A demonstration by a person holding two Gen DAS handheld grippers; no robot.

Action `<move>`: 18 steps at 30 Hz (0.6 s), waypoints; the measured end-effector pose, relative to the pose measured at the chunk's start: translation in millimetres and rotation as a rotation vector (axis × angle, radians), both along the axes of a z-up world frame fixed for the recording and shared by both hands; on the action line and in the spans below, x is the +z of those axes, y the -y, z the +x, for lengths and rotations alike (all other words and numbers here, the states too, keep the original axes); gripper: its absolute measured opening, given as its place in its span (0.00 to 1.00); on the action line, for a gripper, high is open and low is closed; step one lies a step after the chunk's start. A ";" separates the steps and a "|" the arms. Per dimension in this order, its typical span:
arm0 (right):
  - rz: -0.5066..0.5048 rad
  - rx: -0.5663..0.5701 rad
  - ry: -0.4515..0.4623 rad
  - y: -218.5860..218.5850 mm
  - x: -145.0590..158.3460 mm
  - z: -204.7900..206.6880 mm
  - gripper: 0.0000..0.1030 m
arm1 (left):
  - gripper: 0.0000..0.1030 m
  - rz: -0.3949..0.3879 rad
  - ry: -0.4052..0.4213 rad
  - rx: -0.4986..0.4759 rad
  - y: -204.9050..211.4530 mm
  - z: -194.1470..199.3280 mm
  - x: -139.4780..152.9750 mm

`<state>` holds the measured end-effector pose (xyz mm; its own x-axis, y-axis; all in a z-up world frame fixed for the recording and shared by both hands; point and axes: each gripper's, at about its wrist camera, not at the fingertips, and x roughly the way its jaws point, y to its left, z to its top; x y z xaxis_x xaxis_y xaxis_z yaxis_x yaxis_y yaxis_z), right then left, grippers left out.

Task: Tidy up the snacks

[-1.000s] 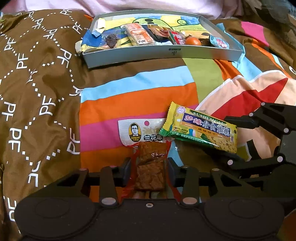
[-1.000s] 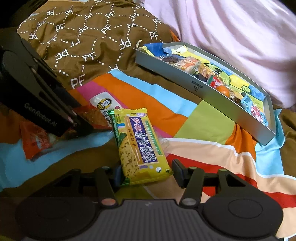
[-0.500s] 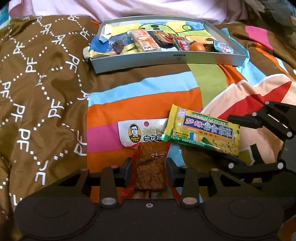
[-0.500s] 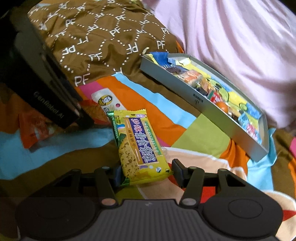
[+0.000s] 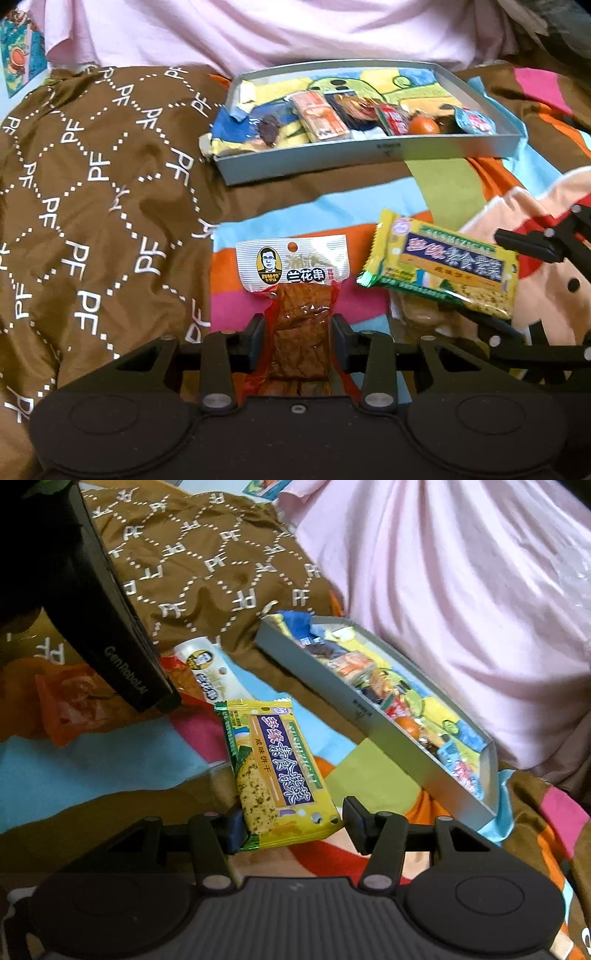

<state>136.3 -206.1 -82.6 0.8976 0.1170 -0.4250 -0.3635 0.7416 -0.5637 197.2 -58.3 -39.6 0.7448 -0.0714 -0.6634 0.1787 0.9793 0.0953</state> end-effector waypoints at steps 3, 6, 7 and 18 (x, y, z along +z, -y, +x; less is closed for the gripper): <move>0.023 -0.022 0.032 4.1 3.4 2.8 0.56 | 0.39 0.010 0.016 0.002 2.9 3.8 6.2; 0.038 -0.041 0.076 8.2 4.5 6.8 0.56 | 0.39 0.024 0.050 0.011 5.3 7.2 15.3; 0.041 -0.050 0.084 9.5 4.2 8.9 0.56 | 0.39 0.027 0.063 0.018 5.7 8.6 18.9; 0.178 -0.068 0.276 19.7 36.0 21.9 0.56 | 0.39 0.002 0.232 0.088 9.8 39.8 77.4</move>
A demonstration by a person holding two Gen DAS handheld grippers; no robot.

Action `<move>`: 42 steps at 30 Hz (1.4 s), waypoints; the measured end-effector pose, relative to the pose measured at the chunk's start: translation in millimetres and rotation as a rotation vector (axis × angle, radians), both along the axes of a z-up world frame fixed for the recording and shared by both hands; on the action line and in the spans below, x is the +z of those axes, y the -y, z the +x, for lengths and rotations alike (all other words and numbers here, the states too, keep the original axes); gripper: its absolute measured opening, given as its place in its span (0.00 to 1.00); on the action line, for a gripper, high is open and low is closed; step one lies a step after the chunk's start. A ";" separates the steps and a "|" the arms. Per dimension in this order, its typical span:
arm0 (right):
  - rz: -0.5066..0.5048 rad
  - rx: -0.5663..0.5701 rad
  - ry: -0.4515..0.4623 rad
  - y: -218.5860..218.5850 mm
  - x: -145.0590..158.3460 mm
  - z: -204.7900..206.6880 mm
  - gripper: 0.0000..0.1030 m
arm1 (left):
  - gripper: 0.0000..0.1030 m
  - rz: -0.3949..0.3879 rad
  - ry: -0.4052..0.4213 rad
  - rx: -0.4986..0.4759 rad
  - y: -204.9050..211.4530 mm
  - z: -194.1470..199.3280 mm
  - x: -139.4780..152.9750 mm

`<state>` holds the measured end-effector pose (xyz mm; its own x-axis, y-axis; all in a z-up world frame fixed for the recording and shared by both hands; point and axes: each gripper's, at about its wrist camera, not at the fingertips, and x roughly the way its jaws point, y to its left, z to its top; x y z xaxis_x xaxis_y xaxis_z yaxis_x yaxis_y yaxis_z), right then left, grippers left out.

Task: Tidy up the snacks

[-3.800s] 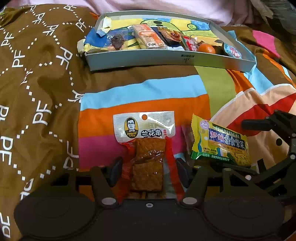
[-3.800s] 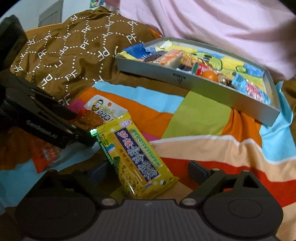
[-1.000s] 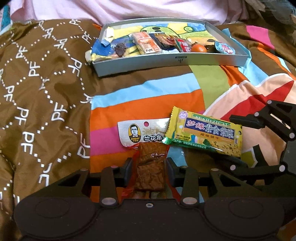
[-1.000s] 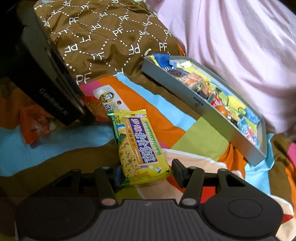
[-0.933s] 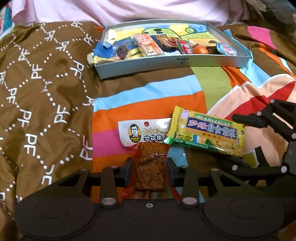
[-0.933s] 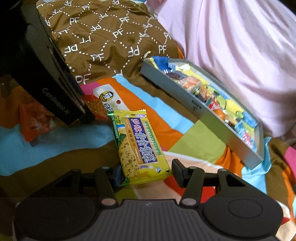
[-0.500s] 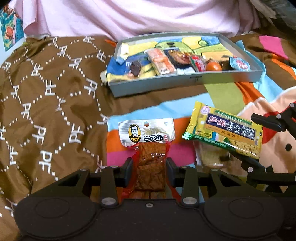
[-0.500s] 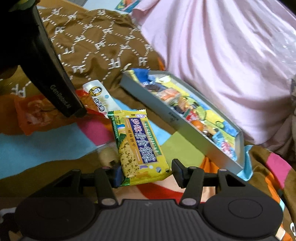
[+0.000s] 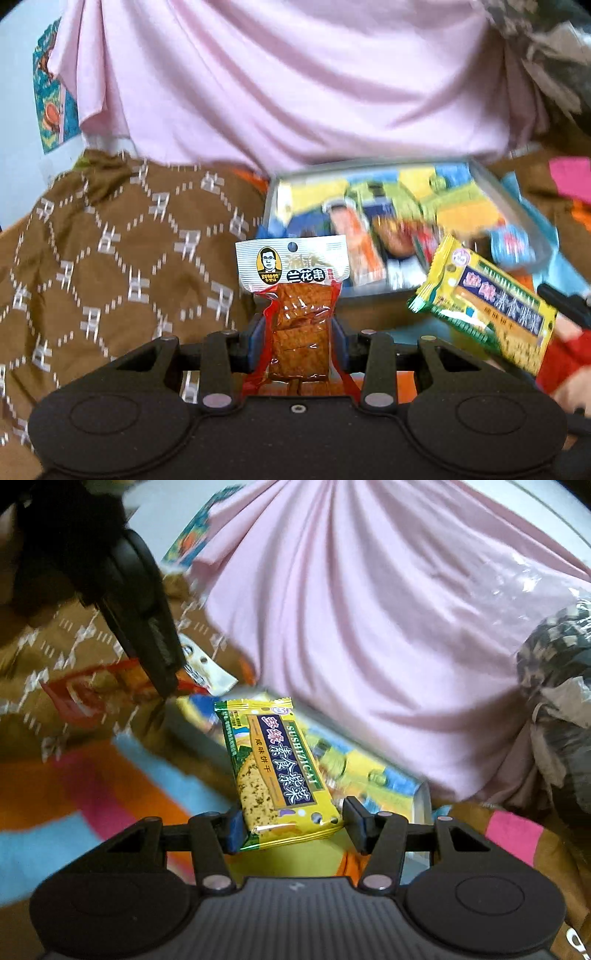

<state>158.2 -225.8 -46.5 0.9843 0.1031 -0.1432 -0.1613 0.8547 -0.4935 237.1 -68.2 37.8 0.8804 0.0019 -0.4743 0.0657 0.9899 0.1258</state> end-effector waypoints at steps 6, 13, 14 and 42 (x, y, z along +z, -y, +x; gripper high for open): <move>0.095 -0.019 0.042 3.2 23.2 32.9 0.56 | 0.39 -0.034 0.075 0.004 13.6 40.7 23.6; 0.266 -0.068 0.016 23.6 45.2 82.4 0.56 | 0.40 -0.067 0.127 0.042 24.6 93.6 26.9; 0.290 -0.076 0.006 27.6 45.8 89.5 0.56 | 0.40 -0.073 0.127 0.050 26.4 98.9 24.9; 0.439 -0.059 -0.154 47.1 21.1 147.5 0.57 | 0.42 -0.169 0.017 0.185 23.3 163.9 -18.4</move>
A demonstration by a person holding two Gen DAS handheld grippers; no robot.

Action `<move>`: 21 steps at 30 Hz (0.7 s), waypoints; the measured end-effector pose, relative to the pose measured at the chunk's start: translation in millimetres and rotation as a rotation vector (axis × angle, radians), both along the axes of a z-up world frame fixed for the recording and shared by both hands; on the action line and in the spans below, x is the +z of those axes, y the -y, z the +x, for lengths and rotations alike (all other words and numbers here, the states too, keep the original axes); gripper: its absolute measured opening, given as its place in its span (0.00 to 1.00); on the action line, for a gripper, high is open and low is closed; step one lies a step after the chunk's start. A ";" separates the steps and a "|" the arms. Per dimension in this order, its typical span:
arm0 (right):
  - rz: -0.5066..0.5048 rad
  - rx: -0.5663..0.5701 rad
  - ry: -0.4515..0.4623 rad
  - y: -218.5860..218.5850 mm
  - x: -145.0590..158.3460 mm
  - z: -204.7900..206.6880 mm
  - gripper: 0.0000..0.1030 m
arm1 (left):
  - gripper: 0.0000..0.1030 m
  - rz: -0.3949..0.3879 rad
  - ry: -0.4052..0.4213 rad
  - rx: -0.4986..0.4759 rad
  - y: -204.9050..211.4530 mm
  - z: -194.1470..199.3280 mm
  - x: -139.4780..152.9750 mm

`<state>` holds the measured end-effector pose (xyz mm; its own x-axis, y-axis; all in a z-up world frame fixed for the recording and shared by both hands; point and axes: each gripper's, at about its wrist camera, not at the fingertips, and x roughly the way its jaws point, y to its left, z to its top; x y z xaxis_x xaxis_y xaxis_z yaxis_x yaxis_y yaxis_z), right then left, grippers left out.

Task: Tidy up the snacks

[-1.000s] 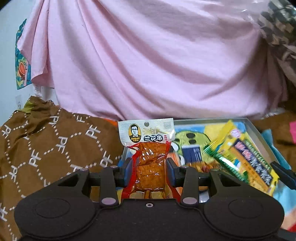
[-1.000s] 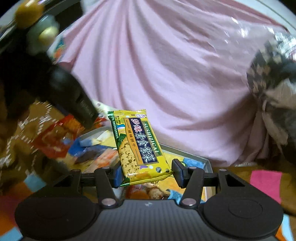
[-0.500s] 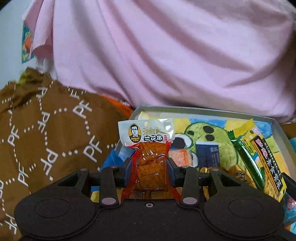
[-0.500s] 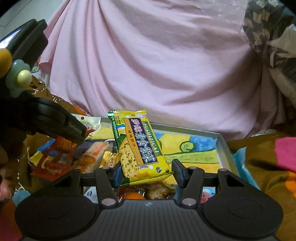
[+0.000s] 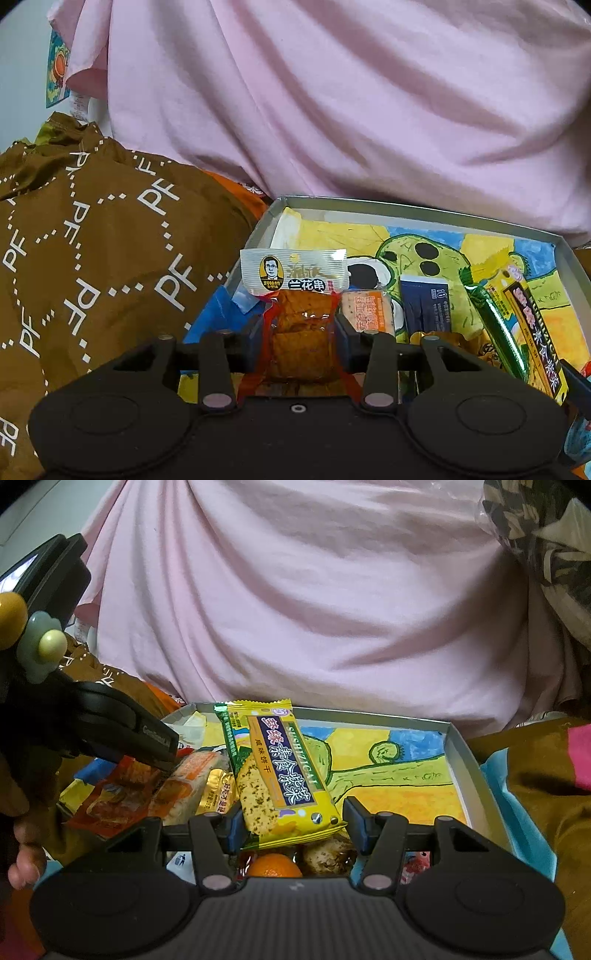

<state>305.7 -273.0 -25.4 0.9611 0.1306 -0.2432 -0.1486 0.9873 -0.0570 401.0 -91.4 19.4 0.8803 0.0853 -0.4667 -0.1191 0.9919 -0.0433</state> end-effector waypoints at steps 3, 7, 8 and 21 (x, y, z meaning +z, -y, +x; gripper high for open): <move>0.004 0.001 -0.004 -0.6 -0.9 0.0 0.57 | 0.42 -0.002 0.001 0.001 -0.6 0.3 -0.9; 0.009 0.005 -0.008 0.0 -1.3 2.6 0.57 | 0.43 -0.015 0.002 0.011 -2.6 0.1 -3.3; 0.010 0.007 -0.010 0.2 -1.5 3.2 0.57 | 0.43 -0.019 -0.001 0.012 -3.3 0.3 -3.9; 0.020 0.028 -0.020 -0.7 -3.5 6.1 0.60 | 0.53 -0.034 -0.016 0.014 -3.4 -0.9 -8.6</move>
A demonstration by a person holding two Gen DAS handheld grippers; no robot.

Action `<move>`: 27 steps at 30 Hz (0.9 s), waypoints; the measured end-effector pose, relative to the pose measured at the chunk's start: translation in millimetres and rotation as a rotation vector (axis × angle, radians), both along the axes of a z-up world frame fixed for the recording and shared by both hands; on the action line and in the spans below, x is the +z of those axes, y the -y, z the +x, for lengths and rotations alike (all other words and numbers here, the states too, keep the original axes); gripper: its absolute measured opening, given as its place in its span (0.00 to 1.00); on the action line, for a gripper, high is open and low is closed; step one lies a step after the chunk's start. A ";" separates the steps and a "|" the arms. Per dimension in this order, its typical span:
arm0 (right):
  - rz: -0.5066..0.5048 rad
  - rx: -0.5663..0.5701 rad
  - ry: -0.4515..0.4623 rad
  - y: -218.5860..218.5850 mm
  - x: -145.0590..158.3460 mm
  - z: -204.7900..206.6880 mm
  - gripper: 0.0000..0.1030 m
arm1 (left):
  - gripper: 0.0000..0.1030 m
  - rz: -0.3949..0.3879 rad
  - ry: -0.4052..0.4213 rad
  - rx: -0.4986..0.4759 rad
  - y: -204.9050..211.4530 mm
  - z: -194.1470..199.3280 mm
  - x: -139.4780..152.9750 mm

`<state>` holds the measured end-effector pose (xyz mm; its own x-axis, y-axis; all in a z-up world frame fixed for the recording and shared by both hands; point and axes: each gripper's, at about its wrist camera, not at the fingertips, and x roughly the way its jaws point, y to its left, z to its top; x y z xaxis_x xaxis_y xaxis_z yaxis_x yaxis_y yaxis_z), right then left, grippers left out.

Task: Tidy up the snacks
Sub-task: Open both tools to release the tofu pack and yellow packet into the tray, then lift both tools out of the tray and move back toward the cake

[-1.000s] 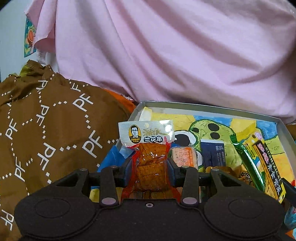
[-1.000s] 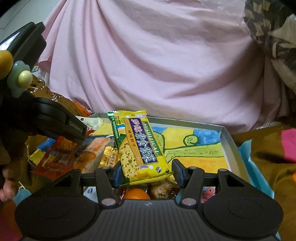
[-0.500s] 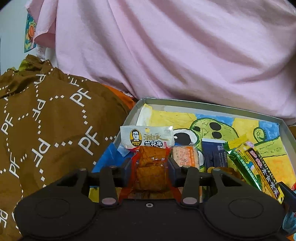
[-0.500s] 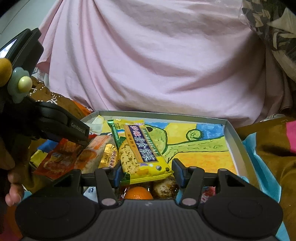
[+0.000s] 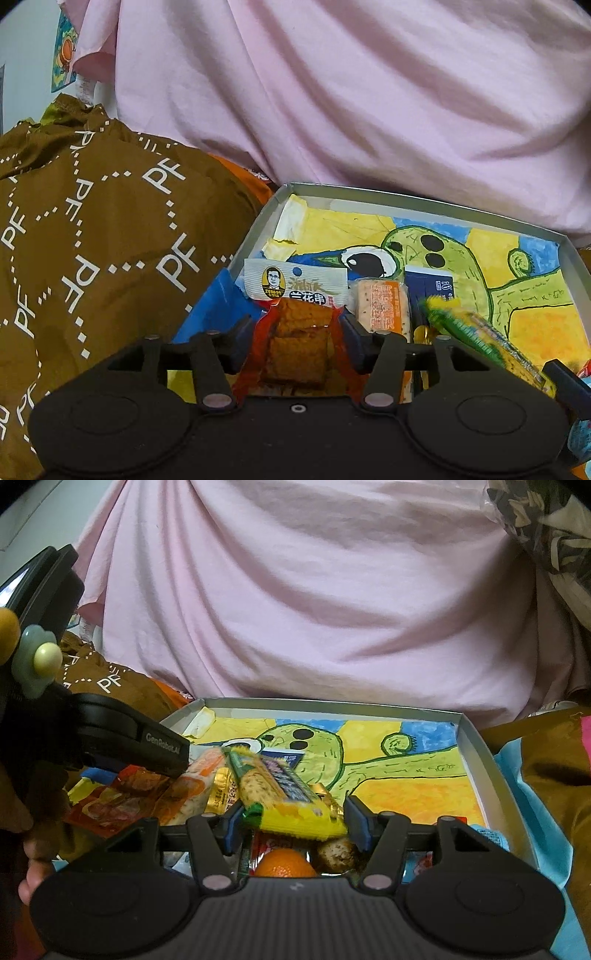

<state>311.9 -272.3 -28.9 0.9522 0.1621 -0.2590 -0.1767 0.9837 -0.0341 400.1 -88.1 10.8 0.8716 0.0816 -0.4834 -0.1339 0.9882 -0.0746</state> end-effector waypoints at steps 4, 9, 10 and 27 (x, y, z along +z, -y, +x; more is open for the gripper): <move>0.003 0.005 0.002 -0.1 0.4 -0.3 0.69 | 0.59 -0.018 -0.004 0.013 -2.5 -1.4 -1.4; 0.011 0.010 0.005 0.4 0.8 -1.3 0.76 | 0.74 -0.032 0.021 0.026 -6.5 -5.7 2.1; 0.012 0.010 0.005 0.6 0.7 -1.7 0.78 | 0.76 -0.034 0.025 0.026 -6.9 -6.7 3.3; 0.045 -0.047 0.100 10.3 23.6 -22.0 1.00 | 0.98 -0.037 0.089 0.023 -13.1 -33.2 27.1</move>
